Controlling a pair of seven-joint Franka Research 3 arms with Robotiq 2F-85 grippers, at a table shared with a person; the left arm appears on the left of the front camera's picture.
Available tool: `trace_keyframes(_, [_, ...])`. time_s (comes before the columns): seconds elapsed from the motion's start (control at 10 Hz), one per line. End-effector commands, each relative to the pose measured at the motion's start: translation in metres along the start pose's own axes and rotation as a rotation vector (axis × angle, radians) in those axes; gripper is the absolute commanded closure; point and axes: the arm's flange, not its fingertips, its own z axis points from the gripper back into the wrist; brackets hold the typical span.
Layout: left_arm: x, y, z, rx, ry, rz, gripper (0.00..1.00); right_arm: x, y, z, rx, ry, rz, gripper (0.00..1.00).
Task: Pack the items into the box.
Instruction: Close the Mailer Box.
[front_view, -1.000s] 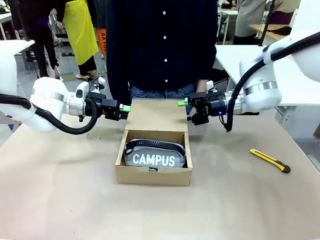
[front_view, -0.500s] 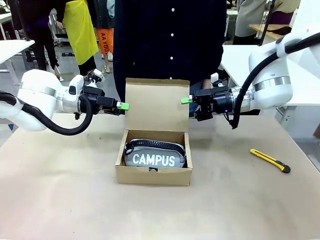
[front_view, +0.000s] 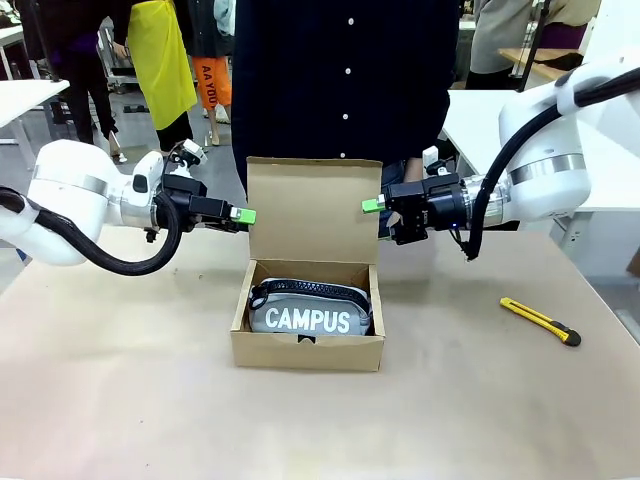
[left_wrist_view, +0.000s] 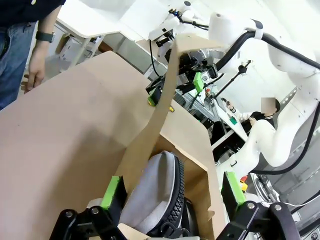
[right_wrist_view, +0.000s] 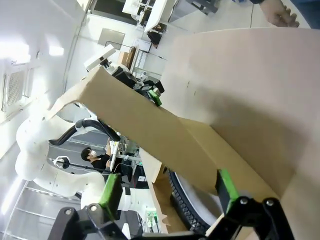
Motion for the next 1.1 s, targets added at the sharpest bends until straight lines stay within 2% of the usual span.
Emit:
trace_keyframes(0.0, [0.004, 0.000, 0.000, -0.002, -0.001, 0.002, 0.00, 0.006, 0.001, 0.001, 0.016, -0.002, 0.000, 0.00])
trace_keyframes(0.2, [0.000, 0.001, 0.000, 0.000, 0.000, 0.000, 0.00, 0.000, -0.001, 0.000, 0.002, 0.001, -0.002, 0.00])
trace_keyframes(0.3, [-0.003, -0.006, -0.002, -0.063, -0.037, -0.083, 0.00, -0.005, 0.010, -0.001, -0.030, -0.011, 0.119, 0.00])
trace_keyframes(0.5, [-0.003, -0.031, -0.009, -0.082, -0.074, -0.249, 0.00, -0.016, 0.027, -0.006, -0.021, -0.073, 0.296, 0.00])
trace_keyframes(0.8, [-0.004, -0.057, -0.017, -0.067, -0.107, -0.425, 0.00, -0.036, 0.035, -0.009, -0.122, -0.164, 0.450, 0.00])
trace_keyframes(0.9, [-0.005, -0.061, -0.017, -0.092, -0.116, -0.447, 0.00, -0.042, 0.035, -0.009, -0.161, -0.179, 0.500, 0.00])
trace_keyframes(1.0, [-0.006, -0.064, -0.016, -0.101, -0.114, -0.469, 0.00, -0.047, 0.036, -0.008, -0.149, -0.182, 0.541, 0.00])
